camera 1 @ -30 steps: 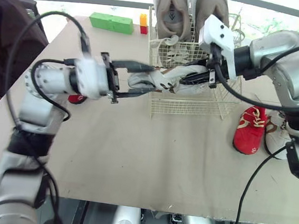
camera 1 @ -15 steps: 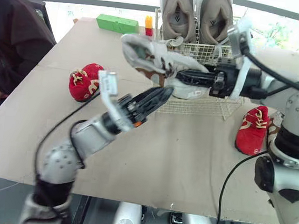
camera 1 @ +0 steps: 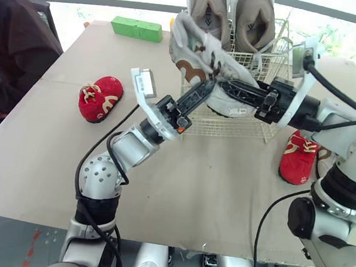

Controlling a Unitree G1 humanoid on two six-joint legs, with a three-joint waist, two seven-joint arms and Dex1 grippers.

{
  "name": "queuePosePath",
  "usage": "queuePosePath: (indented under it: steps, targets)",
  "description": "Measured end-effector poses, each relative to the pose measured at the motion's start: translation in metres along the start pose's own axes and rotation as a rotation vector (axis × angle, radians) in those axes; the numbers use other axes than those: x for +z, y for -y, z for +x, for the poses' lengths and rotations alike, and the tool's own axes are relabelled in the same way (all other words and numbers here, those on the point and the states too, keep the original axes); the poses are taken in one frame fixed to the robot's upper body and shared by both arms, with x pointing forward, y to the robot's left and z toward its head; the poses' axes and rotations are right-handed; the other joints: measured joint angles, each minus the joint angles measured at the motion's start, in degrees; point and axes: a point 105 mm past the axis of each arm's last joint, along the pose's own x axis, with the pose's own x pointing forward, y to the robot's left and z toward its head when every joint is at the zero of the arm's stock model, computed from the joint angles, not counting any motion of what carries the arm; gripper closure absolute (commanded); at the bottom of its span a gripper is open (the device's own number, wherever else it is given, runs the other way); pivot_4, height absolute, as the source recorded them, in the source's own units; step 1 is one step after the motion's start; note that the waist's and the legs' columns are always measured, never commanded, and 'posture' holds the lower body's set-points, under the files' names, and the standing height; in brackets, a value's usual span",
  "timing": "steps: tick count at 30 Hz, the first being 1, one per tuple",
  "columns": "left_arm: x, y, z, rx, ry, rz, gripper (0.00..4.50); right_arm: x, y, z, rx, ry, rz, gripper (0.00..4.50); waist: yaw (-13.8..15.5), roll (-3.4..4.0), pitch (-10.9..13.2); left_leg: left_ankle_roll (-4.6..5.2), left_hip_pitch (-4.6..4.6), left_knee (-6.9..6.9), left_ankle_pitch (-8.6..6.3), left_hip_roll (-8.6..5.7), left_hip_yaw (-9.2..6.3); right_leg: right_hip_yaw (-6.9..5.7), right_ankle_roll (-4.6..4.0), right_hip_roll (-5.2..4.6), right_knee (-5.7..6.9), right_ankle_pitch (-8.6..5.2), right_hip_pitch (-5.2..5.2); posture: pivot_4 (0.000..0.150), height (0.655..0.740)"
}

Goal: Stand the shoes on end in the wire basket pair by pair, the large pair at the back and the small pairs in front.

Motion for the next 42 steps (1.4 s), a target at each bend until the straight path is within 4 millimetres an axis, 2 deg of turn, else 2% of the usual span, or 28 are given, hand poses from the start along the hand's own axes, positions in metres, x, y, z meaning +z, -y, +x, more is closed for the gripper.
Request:
queuePosePath:
  steps: [2, 4, 6, 8, 12, 14, 16, 19, 23, 24, 26, 27, 32, 33, 38, 41, 42]
  targets:
    - [0.015, -0.002, -0.002, 0.006, 0.008, 0.051, 4.02, 0.003, -0.007, -0.009, 0.020, 0.048, -0.044, 0.87, -0.04, 0.01, 0.01, 0.00, -0.04, -0.01, 0.00, 0.00, -0.04, 0.00, 0.03, 0.02, -0.03, -0.02, -0.01, 0.150, 0.7400]
    - [0.033, -0.003, 0.003, 0.007, -0.020, 0.159, 4.02, 0.013, -0.015, -0.025, 0.008, 0.094, -0.184, 0.05, 0.08, 0.01, 0.02, 0.00, -0.08, -0.02, 0.00, -0.03, -0.11, -0.05, 0.09, 0.04, -0.07, -0.06, -0.01, 0.150, 0.7400]
    - [0.058, -0.001, 0.008, 0.010, -0.028, 0.289, 4.02, 0.016, -0.021, -0.038, -0.004, 0.096, -0.306, 0.00, 0.14, 0.00, 0.02, 0.00, -0.09, -0.02, 0.00, -0.06, -0.14, -0.07, 0.10, 0.04, -0.13, -0.06, 0.01, 0.150, 0.7400]
    - [0.081, 0.010, 0.017, -0.028, -0.068, 0.457, 4.02, 0.008, -0.024, -0.053, -0.038, 0.051, -0.421, 0.00, 0.12, 0.00, 0.02, 0.00, -0.07, -0.08, 0.00, -0.11, -0.15, -0.06, 0.11, 0.04, -0.23, -0.07, 0.04, 0.150, 0.7400]
    - [0.109, 0.019, 0.044, -0.068, -0.179, 0.750, 4.02, -0.004, -0.023, -0.071, -0.091, -0.014, -0.541, 0.00, 0.34, 0.00, 0.02, -0.01, 0.01, -0.13, 0.00, -0.16, -0.16, -0.08, 0.12, 0.03, -0.31, -0.07, 0.12, 0.150, 0.7400]
    - [0.108, 0.011, 0.054, -0.081, -0.267, 0.893, 4.03, -0.010, -0.022, -0.077, -0.117, -0.031, -0.563, 0.00, 0.26, 0.01, 0.02, -0.01, 0.10, -0.19, 0.00, -0.16, -0.16, -0.09, 0.12, 0.03, -0.37, -0.07, 0.19, 0.150, 0.7400]
    - [0.097, -0.010, 0.058, -0.074, -0.376, 0.971, 4.03, -0.015, -0.019, -0.082, -0.149, -0.039, -0.559, 0.00, 0.17, 0.02, 0.02, -0.02, 0.11, -0.19, 0.01, -0.15, -0.15, -0.07, 0.12, 0.02, -0.36, -0.07, 0.19, 0.150, 0.7400]
    - [0.070, -0.051, 0.054, -0.046, -0.544, 0.982, 4.03, -0.016, -0.020, -0.084, -0.176, -0.033, -0.575, 0.00, 0.00, 0.02, 0.03, -0.02, 0.07, -0.19, 0.01, -0.13, -0.16, -0.08, 0.12, 0.02, -0.35, -0.07, 0.17, 0.150, 0.7400]
    - [0.054, -0.085, 0.040, -0.013, -0.654, 0.974, 4.03, -0.021, -0.023, -0.086, -0.198, -0.045, -0.578, 0.00, -0.13, 0.00, 0.06, -0.02, -0.05, -0.24, 0.01, -0.09, -0.16, -0.08, 0.12, 0.04, -0.48, -0.08, 0.08, 0.150, 0.7400]
    - [0.054, -0.086, 0.041, -0.030, -0.657, 0.989, 4.03, -0.021, -0.023, -0.087, -0.204, -0.044, -0.578, 0.00, -0.09, 0.00, 0.05, -0.02, -0.06, -0.23, 0.01, -0.08, -0.17, -0.09, 0.11, 0.04, -0.50, -0.07, 0.09, 0.150, 0.7400]
    - [0.055, -0.088, 0.041, -0.050, -0.678, 1.032, 3.02, -0.021, -0.024, -0.087, -0.208, -0.037, -0.582, 0.00, -0.04, 0.01, 0.05, -0.01, -0.03, -0.23, 0.00, -0.09, -0.16, -0.09, 0.12, 0.03, -0.50, -0.07, 0.11, 0.150, 0.7400]
    - [0.054, -0.089, 0.039, -0.067, -0.693, 1.049, 2.69, -0.022, -0.025, -0.087, -0.208, -0.039, -0.579, 0.00, -0.13, 0.02, 0.04, -0.01, 0.05, -0.22, 0.00, -0.09, -0.15, -0.08, 0.12, 0.03, -0.49, -0.07, 0.17, 0.150, 0.7400]
    - [0.053, -0.085, 0.033, -0.117, -0.704, 1.015, 0.40, -0.024, -0.025, -0.090, -0.228, -0.044, -0.563, 0.00, -0.27, 0.02, 0.04, -0.02, 0.19, -0.18, 0.01, -0.05, -0.16, -0.07, 0.30, 0.04, -0.27, -0.18, 0.20, 0.150, 0.7400]
    - [0.055, -0.084, 0.032, -0.112, -0.696, 1.010, 0.09, -0.023, -0.025, -0.090, -0.229, -0.041, -0.564, 0.00, -0.27, 0.02, 0.04, -0.03, 0.20, -0.18, 0.02, -0.05, -0.16, -0.07, 0.30, 0.04, -0.23, -0.18, 0.20, 0.150, 0.7400]
    - [0.073, -0.073, 0.017, -0.065, -0.685, 0.966, 0.09, -0.022, -0.027, -0.090, -0.221, -0.036, -0.567, 0.00, -0.61, 0.02, 0.04, -0.11, 0.21, -0.16, 0.06, -0.03, -0.16, -0.04, 0.29, 0.05, -0.07, -0.18, 0.15, 0.150, 0.7400]
    - [0.092, -0.066, -0.001, 0.006, -0.672, 0.929, 0.09, -0.020, -0.024, -0.091, -0.223, -0.031, -0.559, 0.00, -0.52, 0.02, 0.04, -0.13, 0.14, -0.16, 0.07, -0.02, -0.19, -0.04, 0.22, 0.06, -0.09, -0.16, 0.11, 0.150, 0.7400]
    - [0.100, -0.056, -0.006, 0.020, -0.636, 0.891, 0.09, -0.020, -0.021, -0.092, -0.232, -0.033, -0.555, 0.00, -0.35, 0.01, 0.05, -0.13, 0.09, -0.16, 0.07, -0.01, -0.20, -0.05, 0.22, 0.05, -0.11, -0.15, 0.10, 0.150, 0.7400]
